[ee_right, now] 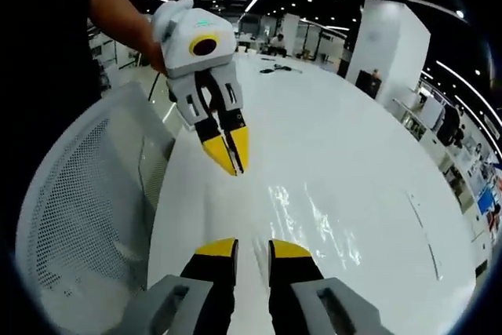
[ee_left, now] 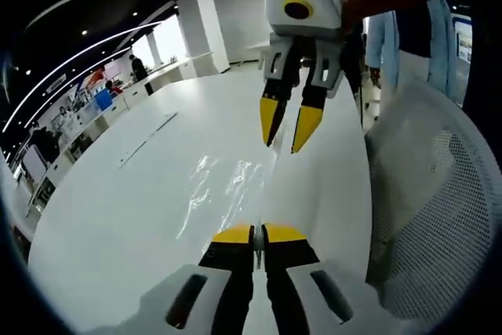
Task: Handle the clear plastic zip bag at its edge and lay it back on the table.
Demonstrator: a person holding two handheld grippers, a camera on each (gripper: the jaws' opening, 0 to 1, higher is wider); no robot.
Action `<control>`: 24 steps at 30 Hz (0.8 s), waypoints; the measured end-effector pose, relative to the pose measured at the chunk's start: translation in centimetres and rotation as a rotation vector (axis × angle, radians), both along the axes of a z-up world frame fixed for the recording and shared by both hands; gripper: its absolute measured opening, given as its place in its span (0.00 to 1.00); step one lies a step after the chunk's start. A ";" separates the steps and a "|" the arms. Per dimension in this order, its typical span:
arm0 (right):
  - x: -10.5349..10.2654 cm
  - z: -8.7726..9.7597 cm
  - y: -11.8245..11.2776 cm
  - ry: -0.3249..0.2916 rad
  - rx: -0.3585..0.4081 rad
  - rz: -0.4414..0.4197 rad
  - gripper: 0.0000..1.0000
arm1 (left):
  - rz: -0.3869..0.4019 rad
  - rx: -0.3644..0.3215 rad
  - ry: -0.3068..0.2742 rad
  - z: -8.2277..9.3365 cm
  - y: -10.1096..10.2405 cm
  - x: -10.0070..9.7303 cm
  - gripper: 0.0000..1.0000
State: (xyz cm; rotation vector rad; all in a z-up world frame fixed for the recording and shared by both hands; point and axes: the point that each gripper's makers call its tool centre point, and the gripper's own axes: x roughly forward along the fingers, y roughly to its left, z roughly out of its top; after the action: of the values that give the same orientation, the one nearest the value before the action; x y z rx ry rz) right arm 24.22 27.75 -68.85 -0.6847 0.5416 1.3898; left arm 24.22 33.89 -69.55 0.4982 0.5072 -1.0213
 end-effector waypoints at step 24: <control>-0.3 -0.9 2.5 -0.028 -0.032 0.049 0.00 | -0.041 -0.007 -0.017 0.3 -0.9 0.0 0.01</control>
State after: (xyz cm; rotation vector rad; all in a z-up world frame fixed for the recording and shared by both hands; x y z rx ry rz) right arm 23.94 30.24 -69.75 -0.7462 0.5292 1.4179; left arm 24.19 32.95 -69.30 0.5125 0.4802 -1.0567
